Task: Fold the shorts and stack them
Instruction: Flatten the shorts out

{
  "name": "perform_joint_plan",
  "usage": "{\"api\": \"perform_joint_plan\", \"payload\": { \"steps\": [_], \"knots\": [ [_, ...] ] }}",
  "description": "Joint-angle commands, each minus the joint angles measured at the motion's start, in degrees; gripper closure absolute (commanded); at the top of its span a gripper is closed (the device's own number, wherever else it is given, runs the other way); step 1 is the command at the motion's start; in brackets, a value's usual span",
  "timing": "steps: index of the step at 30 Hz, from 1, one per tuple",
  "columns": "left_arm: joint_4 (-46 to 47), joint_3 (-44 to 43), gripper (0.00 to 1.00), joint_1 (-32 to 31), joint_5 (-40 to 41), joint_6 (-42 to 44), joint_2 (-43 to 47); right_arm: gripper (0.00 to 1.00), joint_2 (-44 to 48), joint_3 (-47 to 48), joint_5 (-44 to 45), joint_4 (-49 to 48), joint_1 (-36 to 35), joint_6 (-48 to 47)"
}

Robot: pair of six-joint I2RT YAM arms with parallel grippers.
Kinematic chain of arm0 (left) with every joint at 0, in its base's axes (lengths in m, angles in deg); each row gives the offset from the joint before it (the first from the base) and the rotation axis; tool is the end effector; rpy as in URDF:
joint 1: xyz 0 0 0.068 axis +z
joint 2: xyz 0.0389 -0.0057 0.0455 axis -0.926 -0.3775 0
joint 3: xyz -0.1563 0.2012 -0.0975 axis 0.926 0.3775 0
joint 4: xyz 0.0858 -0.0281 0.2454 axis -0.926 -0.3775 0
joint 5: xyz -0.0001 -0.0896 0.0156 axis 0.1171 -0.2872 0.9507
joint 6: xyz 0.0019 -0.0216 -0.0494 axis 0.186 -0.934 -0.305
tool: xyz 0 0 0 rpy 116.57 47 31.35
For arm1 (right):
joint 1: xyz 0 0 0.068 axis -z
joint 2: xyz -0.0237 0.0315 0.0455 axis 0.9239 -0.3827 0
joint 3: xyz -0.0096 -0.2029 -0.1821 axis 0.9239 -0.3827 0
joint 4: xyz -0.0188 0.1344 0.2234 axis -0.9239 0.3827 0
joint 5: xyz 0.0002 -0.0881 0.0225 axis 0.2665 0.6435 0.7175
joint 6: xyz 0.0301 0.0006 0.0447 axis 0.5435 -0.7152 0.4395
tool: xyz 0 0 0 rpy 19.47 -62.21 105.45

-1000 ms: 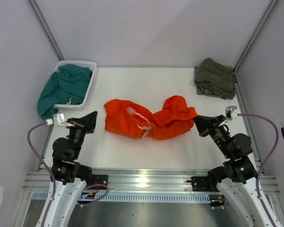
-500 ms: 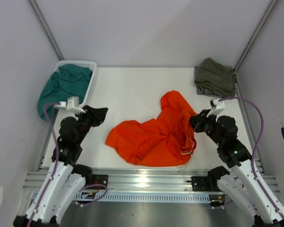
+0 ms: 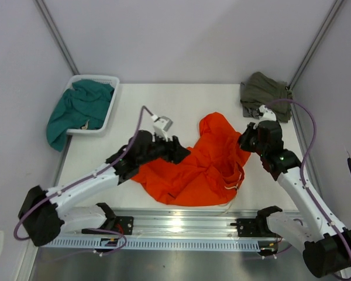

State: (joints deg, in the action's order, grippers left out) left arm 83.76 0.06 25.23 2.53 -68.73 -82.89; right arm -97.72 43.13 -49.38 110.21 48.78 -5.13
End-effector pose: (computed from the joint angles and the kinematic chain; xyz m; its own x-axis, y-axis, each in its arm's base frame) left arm 0.1793 -0.1713 0.2846 -0.5275 -0.0951 -0.8442 0.5976 0.6648 -0.4483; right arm 0.2001 0.0669 0.3084 -0.5370 0.2116 -0.8166 -0.1067 0.9432 0.3145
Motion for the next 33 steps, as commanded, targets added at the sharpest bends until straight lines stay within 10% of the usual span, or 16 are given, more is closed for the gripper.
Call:
{"api": "perform_joint_plan", "payload": {
  "steps": [1,4,5,6,10,20,25,33],
  "knots": [
    [7.60,-4.42,0.28,-5.65,-2.69,7.34,-7.24,1.00,0.24,2.94,3.94,3.57,4.55,2.63],
    [11.28,-6.44,0.27,-6.45,-6.90,6.56,-13.92,0.90,-2.40,5.40,6.31,8.14,10.71,4.30],
    [11.91,-7.06,0.27,-6.54,-7.60,6.21,-15.50,0.78,-2.84,5.76,7.02,9.11,12.98,4.82],
    [12.52,-7.67,0.27,-6.54,-8.66,5.51,-18.39,0.45,-2.59,5.85,7.55,9.90,13.79,5.53],
    [12.62,-9.34,0.27,-6.72,-5.70,4.71,-21.40,0.08,-0.21,5.84,10.19,10.70,16.08,6.41],
    [-3.80,-10.75,0.24,3.47,-0.50,0.05,-10.79,0.20,0.24,12.26,-6.23,19.22,6.27,0.62],
    [-14.87,-9.79,0.21,7.95,4.42,-3.72,-5.77,0.21,-1.53,10.34,2.81,19.67,-11.59,-2.11],
    [-20.16,-3.38,0.13,15.16,2.93,-8.91,-1.11,0.31,-11.36,6.47,-3.95,13.25,-13.80,-6.59]
  ]
}}
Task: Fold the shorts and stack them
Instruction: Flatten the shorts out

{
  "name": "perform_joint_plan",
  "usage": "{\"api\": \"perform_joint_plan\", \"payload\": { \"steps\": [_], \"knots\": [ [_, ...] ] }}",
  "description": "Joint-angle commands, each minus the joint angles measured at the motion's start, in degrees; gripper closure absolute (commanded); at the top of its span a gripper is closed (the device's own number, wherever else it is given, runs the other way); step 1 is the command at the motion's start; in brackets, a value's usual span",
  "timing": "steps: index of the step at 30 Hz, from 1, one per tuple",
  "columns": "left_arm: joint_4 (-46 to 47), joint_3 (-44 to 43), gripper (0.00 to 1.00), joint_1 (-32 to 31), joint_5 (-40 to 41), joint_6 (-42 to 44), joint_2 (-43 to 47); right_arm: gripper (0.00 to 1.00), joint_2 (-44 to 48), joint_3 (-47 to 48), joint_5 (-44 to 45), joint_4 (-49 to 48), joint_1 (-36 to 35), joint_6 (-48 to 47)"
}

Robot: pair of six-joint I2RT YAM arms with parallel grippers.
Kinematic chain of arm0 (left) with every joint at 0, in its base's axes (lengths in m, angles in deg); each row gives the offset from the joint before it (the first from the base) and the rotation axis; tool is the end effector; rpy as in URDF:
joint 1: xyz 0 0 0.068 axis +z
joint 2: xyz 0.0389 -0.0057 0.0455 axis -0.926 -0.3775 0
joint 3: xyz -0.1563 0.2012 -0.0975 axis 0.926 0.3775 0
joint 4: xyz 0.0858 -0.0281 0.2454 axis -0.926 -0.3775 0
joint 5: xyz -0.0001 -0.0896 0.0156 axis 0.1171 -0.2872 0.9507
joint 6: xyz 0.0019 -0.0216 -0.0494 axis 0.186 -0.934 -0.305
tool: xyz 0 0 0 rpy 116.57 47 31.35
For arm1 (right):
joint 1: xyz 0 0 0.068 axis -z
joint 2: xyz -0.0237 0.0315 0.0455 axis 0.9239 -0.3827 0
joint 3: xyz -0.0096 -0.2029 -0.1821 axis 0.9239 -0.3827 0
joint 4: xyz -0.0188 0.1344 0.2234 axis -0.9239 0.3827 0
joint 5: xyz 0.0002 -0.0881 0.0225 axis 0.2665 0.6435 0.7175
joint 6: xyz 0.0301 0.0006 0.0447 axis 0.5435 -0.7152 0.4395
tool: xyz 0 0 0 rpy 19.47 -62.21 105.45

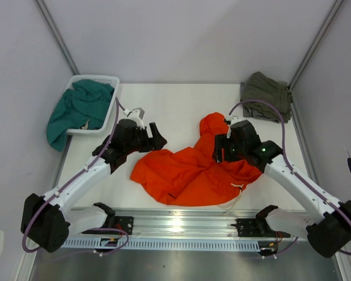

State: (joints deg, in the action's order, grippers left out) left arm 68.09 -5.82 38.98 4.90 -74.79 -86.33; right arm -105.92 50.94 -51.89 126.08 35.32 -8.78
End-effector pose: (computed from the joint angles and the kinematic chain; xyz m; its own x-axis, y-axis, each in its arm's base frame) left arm 0.2200 -0.1250 0.2794 -0.6679 -0.2275 -0.7086 0.2378 0.8370 -0.4928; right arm 0.1897 0.1203 0.3019 -0.7405 -0.0962 -0.6652 -0.3277 0.9157 0.2325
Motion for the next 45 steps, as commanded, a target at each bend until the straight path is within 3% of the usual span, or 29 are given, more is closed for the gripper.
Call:
{"api": "perform_joint_plan", "payload": {
  "steps": [1,6,11,14,15,20,22,25,26,29,40,45],
  "knots": [
    [-4.76,2.94,0.12,1.51,1.27,-2.95,3.63,0.32,-4.13,-1.69,-1.79,-3.14,-0.25,-2.86],
    [-9.06,3.65,0.11,1.68,4.08,-2.60,7.33,0.38,-8.97,-2.57,-4.95,-6.04,-0.33,-1.10],
    [-12.66,3.74,0.07,1.86,8.66,-2.33,10.15,0.29,-13.01,-4.15,-3.12,-8.06,-1.39,-0.75],
    [-14.16,3.83,0.05,1.94,8.66,-2.68,10.06,0.29,-15.39,-5.20,-3.03,-9.73,-1.39,-0.23],
    [-14.42,4.00,0.01,1.95,8.66,-2.94,10.06,0.29,-15.91,-5.38,-3.03,-10.09,-1.39,-0.14],
    [-14.78,5.32,0.01,1.94,7.61,-3.21,10.50,0.32,-18.55,-6.52,-2.94,-11.67,-1.48,0.48],
    [-15.13,5.58,0.01,1.86,7.34,-3.30,10.41,0.38,-18.91,-7.22,-3.11,-12.28,-1.48,0.31],
    [-14.78,7.16,0.01,1.86,6.38,-3.56,10.33,0.62,-18.82,-8.02,-3.29,-12.90,-1.65,0.57],
    [-14.34,7.60,0.01,1.94,6.11,-3.74,10.33,0.76,-18.38,-8.11,-3.29,-12.90,-1.74,0.74],
    [-13.64,9.27,0.01,1.86,5.94,-4.53,10.59,0.98,-15.84,-8.20,-1.98,-12.29,-2.44,1.27],
    [-15.92,12.43,0.12,1.95,4.88,-6.54,9.35,1.00,1.91,-12.59,4.71,-10.09,-6.40,3.56],
    [-16.62,14.11,0.13,1.95,7.51,-7.61,12.17,1.00,3.33,-13.73,6.55,-9.65,-7.98,4.70]
  ]
}}
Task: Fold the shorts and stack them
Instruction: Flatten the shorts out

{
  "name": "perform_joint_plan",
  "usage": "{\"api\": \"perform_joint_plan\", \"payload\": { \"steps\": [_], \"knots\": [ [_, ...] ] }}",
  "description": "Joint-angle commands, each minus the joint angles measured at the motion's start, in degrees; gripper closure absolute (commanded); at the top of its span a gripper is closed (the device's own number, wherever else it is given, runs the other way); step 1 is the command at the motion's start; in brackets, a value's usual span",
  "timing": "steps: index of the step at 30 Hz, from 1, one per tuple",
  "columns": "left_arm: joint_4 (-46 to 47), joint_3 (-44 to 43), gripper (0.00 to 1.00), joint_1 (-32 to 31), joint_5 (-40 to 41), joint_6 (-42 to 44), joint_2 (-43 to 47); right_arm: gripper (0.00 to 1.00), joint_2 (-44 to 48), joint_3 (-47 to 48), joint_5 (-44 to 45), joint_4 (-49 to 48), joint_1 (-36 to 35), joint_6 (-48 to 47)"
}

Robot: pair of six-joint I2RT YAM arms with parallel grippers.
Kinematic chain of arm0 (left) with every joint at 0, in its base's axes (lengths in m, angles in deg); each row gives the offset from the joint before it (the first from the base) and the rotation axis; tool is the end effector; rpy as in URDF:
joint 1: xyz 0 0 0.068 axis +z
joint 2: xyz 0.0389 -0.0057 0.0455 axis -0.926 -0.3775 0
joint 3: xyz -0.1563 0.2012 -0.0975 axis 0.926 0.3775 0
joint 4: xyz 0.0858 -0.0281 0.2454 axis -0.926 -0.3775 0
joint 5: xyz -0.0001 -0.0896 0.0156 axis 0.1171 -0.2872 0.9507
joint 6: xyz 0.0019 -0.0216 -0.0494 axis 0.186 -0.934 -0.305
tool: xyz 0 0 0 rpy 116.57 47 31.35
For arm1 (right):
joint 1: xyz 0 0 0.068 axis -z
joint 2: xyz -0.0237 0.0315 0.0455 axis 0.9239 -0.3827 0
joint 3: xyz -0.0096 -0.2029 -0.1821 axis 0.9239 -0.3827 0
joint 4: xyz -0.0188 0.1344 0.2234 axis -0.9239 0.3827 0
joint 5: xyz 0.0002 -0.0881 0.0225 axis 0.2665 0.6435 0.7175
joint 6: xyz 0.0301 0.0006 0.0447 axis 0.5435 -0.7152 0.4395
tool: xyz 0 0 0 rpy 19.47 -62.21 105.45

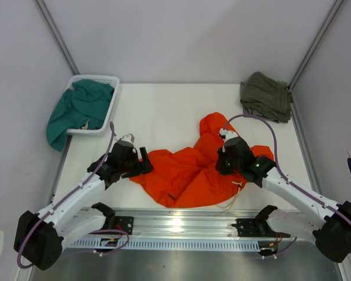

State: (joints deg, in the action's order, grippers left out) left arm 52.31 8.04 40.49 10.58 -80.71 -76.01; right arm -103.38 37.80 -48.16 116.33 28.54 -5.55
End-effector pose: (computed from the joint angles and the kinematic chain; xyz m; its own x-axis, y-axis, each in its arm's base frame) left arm 0.1661 -0.0857 0.2116 -0.8167 -0.2634 -0.5135 -0.0505 0.9190 -0.3911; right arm 0.1681 0.1339 0.2486 -0.7416 -0.1295 -0.6582 -0.3557 0.9078 0.2222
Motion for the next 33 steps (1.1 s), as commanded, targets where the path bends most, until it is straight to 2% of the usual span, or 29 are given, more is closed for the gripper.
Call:
{"api": "perform_joint_plan", "payload": {
  "steps": [1,5,9,11,17,20,24,33],
  "knots": [
    [-1.71,0.17,0.13,0.35,2.36,-1.77,1.85,1.00,0.88,-0.68,3.69,0.27,-1.64,1.64],
    [-3.30,-0.01,0.13,0.44,5.16,-3.00,1.24,1.00,1.76,-1.04,4.93,0.36,-3.31,2.69],
    [-6.19,0.16,0.13,1.31,8.95,-5.71,4.30,1.00,2.11,-1.48,5.37,0.27,-3.40,2.87],
    [-6.99,0.69,0.17,2.37,8.69,-8.61,5.45,1.00,2.37,-1.39,5.89,0.45,-3.40,2.87],
    [-4.45,6.58,0.17,4.92,5.01,-15.99,10.02,1.00,2.90,-1.83,5.72,-0.43,-3.49,2.61],
    [-2.34,8.69,0.21,6.06,3.42,-18.11,10.38,1.00,2.99,-1.83,5.36,-0.69,-3.40,2.61],
    [0.21,9.13,0.28,7.64,3.07,-19.08,10.99,1.00,3.25,-2.00,4.84,-1.04,-3.40,2.52],
    [2.93,7.90,0.34,9.14,2.63,-19.70,7.14,1.00,4.57,-2.71,4.31,-1.04,-3.40,2.52]
  ]
}}
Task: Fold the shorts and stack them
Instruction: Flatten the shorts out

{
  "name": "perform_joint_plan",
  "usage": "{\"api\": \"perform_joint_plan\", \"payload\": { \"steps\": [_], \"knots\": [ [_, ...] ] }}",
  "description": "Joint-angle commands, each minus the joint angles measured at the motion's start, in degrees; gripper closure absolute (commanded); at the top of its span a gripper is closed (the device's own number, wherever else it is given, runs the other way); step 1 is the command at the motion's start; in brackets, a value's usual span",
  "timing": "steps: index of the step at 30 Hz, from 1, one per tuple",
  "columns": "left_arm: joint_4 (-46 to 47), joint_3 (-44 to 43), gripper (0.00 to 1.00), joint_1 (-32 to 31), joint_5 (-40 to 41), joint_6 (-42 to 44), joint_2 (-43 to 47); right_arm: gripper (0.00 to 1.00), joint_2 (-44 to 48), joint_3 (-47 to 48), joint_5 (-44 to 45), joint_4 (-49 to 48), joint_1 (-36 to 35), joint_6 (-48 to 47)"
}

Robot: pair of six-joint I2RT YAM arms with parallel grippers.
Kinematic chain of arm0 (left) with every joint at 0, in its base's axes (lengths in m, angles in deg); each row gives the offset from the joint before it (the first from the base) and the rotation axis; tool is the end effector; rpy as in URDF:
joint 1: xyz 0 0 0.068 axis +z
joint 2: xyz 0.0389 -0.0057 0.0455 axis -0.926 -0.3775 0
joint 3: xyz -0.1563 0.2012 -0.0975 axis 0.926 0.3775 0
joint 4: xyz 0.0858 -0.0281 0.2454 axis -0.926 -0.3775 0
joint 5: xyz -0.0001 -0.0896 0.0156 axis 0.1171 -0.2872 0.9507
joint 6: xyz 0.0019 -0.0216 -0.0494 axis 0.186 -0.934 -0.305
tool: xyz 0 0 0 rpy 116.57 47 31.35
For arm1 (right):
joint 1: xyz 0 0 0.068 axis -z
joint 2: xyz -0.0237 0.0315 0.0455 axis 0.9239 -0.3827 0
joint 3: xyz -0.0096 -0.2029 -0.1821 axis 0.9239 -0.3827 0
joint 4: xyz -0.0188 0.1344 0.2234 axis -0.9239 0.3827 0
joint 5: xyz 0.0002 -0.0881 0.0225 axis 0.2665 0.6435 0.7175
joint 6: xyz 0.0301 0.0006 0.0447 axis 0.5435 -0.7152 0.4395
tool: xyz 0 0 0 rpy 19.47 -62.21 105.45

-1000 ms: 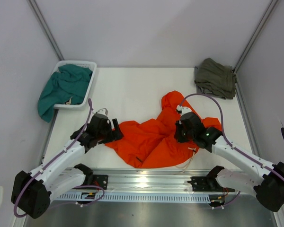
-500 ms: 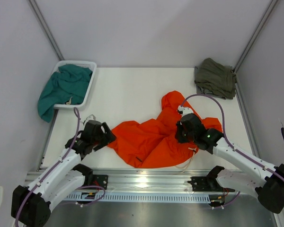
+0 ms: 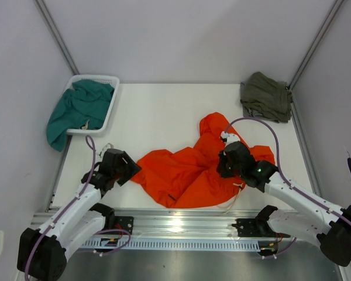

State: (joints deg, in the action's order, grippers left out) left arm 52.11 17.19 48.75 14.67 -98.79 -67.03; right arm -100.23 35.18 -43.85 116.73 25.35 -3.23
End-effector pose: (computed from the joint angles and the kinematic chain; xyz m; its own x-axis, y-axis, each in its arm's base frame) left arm 0.1470 -0.0480 0.1838 -0.6417 -0.6487 -0.4092 -0.4402 0.7484 -0.4961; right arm 0.1531 0.1329 0.2436 -0.7307 -0.1213 -0.6719 -0.3368 0.9200 0.2002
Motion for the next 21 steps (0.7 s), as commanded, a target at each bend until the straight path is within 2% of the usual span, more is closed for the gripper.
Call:
{"api": "perform_joint_plan", "payload": {
  "steps": [1,5,11,12,14,16,18,21],
  "knots": [
    [3.83,-1.08,0.35,0.96,-1.90,-1.88,-2.46,1.00,1.60,-0.17,0.00,-1.44,-0.21,0.29],
    [5.41,-0.29,0.36,1.05,-1.99,-2.85,-4.23,1.00,1.95,-0.43,-0.26,-1.88,-0.21,0.29],
    [7.70,0.76,0.52,1.49,-0.05,-3.38,-4.93,1.00,2.22,-0.87,-1.14,-2.40,-0.21,0.29],
    [8.22,0.85,0.59,1.75,-0.23,-3.29,-5.37,1.00,2.48,-0.79,-1.23,-2.40,-0.21,0.38],
    [9.28,1.38,0.61,1.84,-0.14,-3.56,-6.16,1.00,2.65,-0.96,-1.31,-2.40,-0.21,0.38],
    [10.51,2.25,0.54,2.02,-0.75,-3.56,-6.69,1.00,2.83,-0.96,-1.40,-2.32,-0.21,0.29],
    [11.30,2.26,0.40,2.02,-1.37,-3.21,-8.62,1.00,3.09,-0.96,-1.66,-2.40,-0.21,0.38],
    [12.36,2.69,0.30,2.02,-2.60,-2.94,-11.08,1.00,3.53,-0.88,-1.93,-2.40,-0.21,0.38]
  ]
}}
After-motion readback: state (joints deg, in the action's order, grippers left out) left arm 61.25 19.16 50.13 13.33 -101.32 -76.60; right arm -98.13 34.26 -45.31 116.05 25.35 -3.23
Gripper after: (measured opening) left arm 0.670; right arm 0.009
